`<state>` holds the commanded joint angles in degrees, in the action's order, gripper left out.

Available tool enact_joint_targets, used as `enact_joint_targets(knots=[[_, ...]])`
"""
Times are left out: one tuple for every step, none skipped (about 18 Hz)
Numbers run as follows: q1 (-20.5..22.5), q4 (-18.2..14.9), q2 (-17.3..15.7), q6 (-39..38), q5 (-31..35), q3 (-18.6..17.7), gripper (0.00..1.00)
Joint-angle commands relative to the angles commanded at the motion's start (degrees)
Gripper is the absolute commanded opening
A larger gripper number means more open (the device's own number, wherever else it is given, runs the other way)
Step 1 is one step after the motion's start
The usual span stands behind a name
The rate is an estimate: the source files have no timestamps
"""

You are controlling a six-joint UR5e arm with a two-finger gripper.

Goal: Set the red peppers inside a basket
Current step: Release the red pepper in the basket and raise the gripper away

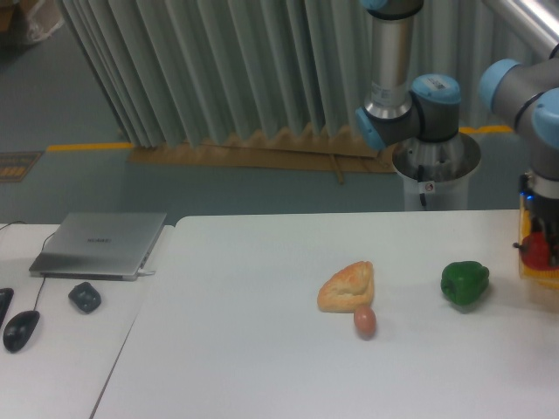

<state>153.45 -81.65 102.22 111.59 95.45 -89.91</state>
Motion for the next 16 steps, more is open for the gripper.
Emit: enact_joint_targets(knots=[[0.9,0.0,0.0,1.5,0.0,-0.2,0.54],[1.8,0.0,-0.1,2.9,-0.1,-0.2,0.54],[2.6,0.0,-0.1,4.3,0.0,-0.2,0.54],[3.6,0.0,-0.1,5.9,-0.1,-0.2,0.54],[4.6,0.0,0.0,7.9,-0.1,-0.2,0.54],[5.4,0.0,0.0,9.2,-0.1,-0.2,0.54],[6.2,0.0,0.0,10.7,-0.1,-0.2,0.54],[6.6,0.1,0.0,12.1,-0.1,-0.2,0.54],[6.9,0.2,0.0,13.0,-0.1,-0.2,0.54],[7.1,0.2,0.0,13.2,-0.1,-0.2,0.56],[7.1,0.2,0.0,13.1,0.0,-0.2,0.65],[7.1,0.2,0.0,13.2,-0.1,-0.2,0.82],[7.1,0.3,0.0,13.1,-0.1,-0.2,0.94],[7.0,0.4,0.0,13.2,-0.1,-0.2,1.00],[7.1,0.4,0.0,13.2,-0.2,-0.2,1.00],[7.0,0.4,0.0,13.0,-0.2,-0.2,1.00]])
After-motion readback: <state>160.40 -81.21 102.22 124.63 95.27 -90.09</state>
